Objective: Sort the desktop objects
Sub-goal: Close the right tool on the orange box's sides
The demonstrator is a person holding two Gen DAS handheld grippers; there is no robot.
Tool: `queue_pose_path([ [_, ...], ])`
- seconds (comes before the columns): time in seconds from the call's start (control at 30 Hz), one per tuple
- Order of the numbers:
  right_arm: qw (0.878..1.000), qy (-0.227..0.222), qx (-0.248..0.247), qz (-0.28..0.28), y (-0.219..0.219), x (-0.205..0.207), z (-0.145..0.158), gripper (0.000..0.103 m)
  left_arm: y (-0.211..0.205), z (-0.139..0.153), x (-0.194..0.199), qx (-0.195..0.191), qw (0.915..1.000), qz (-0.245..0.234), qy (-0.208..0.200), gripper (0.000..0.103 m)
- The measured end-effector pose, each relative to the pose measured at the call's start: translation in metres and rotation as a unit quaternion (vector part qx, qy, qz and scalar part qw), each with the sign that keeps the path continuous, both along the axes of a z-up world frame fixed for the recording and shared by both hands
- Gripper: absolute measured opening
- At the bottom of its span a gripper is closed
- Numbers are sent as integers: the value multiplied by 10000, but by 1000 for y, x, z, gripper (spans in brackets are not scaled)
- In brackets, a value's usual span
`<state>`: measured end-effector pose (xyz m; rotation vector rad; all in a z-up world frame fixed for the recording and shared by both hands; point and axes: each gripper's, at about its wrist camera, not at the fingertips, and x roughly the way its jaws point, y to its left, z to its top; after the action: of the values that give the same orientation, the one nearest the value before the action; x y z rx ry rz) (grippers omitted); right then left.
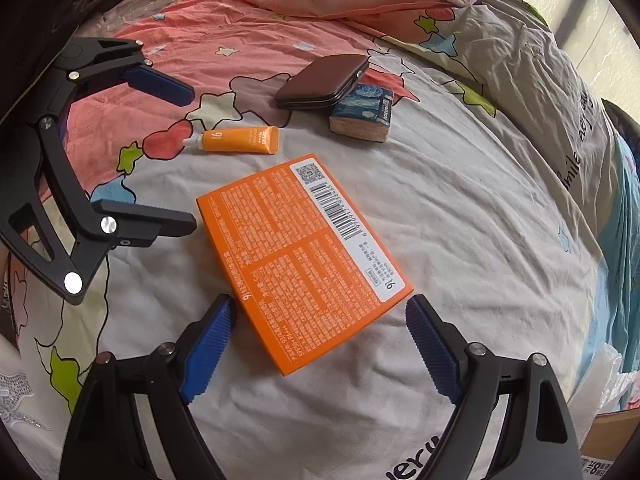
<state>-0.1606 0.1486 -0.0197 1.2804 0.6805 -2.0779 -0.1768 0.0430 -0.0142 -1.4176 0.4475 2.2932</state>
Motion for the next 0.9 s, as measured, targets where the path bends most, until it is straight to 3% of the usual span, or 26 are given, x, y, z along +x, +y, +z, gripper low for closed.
queue_pose_path([
  [0.4,9988,-300,-344,168,1,-14,-6,85,-6,-4,-1,125,9998,-56,-143,103],
  [0.7,9917,-666,-773,788,-21,19,4,85,-10,-3,1,158,9997,-63,-153,103],
  [0.9,9943,-527,-587,718,-22,18,4,85,-15,-3,6,14,9999,-56,-101,103],
])
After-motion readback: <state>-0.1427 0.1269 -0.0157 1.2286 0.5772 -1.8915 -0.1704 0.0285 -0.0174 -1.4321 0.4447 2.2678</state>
